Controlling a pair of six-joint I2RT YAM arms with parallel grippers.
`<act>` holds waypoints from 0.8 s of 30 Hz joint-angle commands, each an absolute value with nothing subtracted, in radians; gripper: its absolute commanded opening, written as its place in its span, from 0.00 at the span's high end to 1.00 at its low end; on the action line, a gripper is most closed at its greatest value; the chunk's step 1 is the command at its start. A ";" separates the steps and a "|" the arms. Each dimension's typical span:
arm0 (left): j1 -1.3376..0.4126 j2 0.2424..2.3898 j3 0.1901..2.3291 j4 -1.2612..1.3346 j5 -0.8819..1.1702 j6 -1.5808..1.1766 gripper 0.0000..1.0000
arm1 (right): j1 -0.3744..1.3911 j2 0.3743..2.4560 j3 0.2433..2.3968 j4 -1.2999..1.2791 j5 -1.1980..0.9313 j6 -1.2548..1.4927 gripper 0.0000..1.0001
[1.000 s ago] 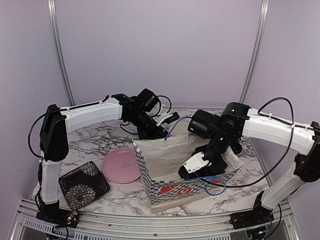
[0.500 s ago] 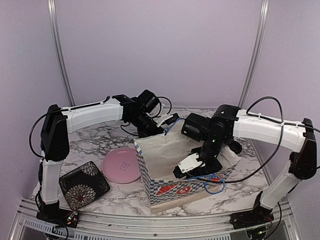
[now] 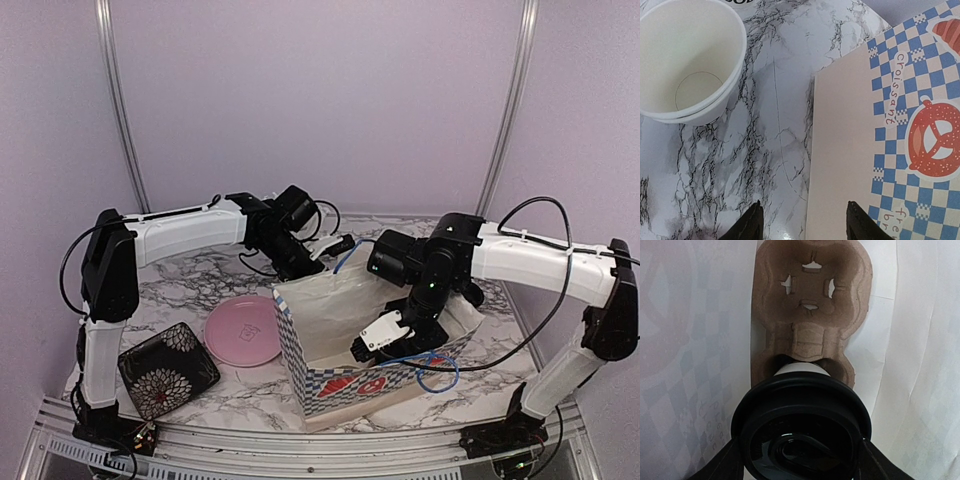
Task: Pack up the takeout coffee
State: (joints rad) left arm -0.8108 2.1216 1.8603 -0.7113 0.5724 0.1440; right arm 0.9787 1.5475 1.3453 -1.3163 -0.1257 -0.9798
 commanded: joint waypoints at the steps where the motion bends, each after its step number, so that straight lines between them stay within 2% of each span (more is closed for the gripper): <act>1: -0.803 2.074 1.861 -0.757 0.536 0.165 0.43 | 0.988 1.568 1.337 -1.373 -0.138 -0.994 0.50; 9: -0.790 1.974 1.869 -0.781 0.407 0.172 0.40 | 0.953 1.561 1.399 -1.372 -0.137 -0.992 0.46; 15: -0.793 1.794 1.836 -0.784 0.244 0.198 0.38 | 0.935 1.547 1.402 -1.371 -0.163 -0.994 0.43; 24: -0.902 1.649 1.801 -0.784 0.371 0.255 0.34 | 0.921 1.537 1.449 -1.373 -0.192 -0.999 0.32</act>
